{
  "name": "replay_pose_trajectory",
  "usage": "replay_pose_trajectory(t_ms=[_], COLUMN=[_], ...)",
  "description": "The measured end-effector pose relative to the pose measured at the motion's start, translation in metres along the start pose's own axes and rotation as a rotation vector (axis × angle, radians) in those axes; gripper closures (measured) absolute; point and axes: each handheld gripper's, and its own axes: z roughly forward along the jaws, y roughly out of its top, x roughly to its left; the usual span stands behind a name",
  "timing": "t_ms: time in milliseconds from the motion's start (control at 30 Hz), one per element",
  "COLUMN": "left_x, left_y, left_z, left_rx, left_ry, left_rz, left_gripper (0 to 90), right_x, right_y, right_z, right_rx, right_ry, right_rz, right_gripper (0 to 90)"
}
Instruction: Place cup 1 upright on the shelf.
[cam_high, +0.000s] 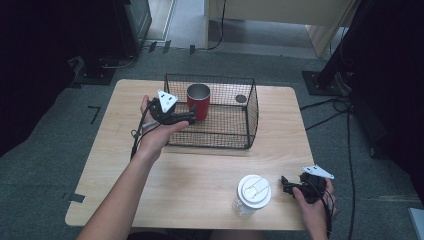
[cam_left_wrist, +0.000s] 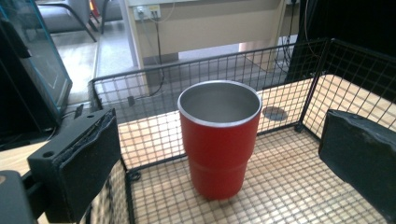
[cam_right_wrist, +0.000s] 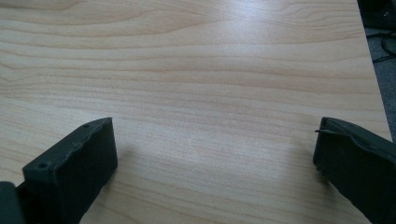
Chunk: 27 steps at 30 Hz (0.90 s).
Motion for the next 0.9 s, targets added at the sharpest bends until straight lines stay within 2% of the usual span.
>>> replay_pose_trajectory(t_ms=[167,400,533,633,700,900], left_x=[0.007,0.017,0.023,0.029,0.036,0.049], left_y=[-0.011,-0.025,-0.04,-0.049,-0.057,-0.077], left_z=[-0.012,-0.032,-0.042,-0.047,-0.049,-0.059], left_rx=[-0.004,-0.009,0.006,0.015,0.023,0.047], left_ry=[0.0,0.011,0.024,0.027,0.052,0.064], left_rz=[-0.024,-0.033,-0.027,-0.039,-0.034,-0.067], left_gripper=[0.0,0.0,0.0,0.0,0.0,0.0], right_x=[0.0,0.0,0.0,0.0,0.0,0.0], right_y=[0.0,0.0,0.0,0.0,0.0,0.0], right_z=[0.0,0.0,0.0,0.0,0.0,0.0], right_rx=[0.0,0.0,0.0,0.0,0.0,0.0], right_ry=[0.0,-0.001,0.0,-0.001,-0.001,-0.001], right_rz=[0.001,0.001,0.001,0.0,0.0,0.001], right_gripper=[0.0,0.0,0.0,0.0,0.0,0.0])
